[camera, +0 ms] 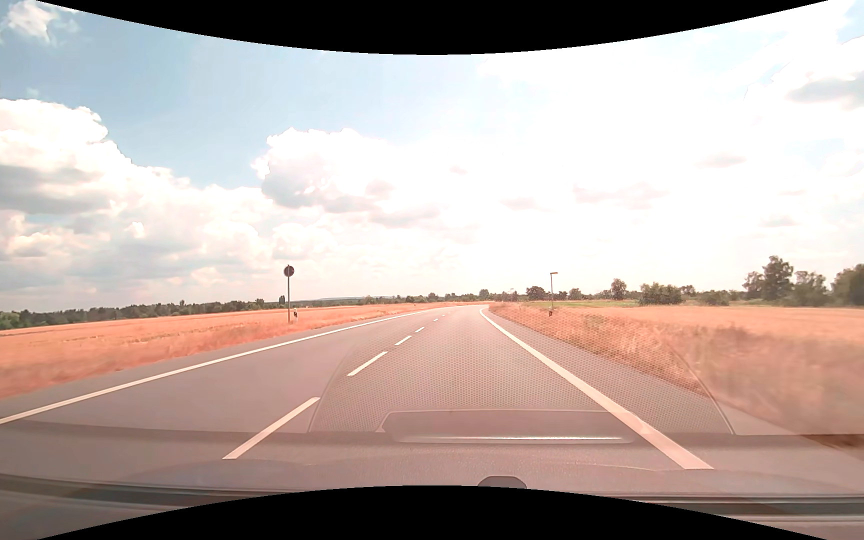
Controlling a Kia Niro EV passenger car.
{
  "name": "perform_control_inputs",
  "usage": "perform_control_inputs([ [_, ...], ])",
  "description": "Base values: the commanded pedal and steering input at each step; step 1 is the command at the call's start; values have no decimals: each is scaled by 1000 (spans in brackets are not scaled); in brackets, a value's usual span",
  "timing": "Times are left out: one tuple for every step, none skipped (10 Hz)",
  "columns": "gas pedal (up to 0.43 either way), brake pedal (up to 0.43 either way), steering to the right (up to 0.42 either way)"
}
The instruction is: Follow the waypoints while adhering to traffic rules and regulations
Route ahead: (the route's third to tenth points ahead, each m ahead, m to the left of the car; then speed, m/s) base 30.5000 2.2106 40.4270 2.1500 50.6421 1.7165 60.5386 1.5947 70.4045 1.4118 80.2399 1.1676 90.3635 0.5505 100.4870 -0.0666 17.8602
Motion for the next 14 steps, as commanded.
perform_control_inputs([
  [240, 0, -3],
  [240, 0, -3],
  [240, 0, -3],
  [240, 0, -3],
  [240, 0, -3],
  [240, 0, -3],
  [240, 0, -3],
  [240, 0, -3],
  [240, 0, -3],
  [240, 0, -3],
  [240, 0, -3],
  [228, 0, -3],
  [197, 0, -3],
  [197, 0, -3],
])
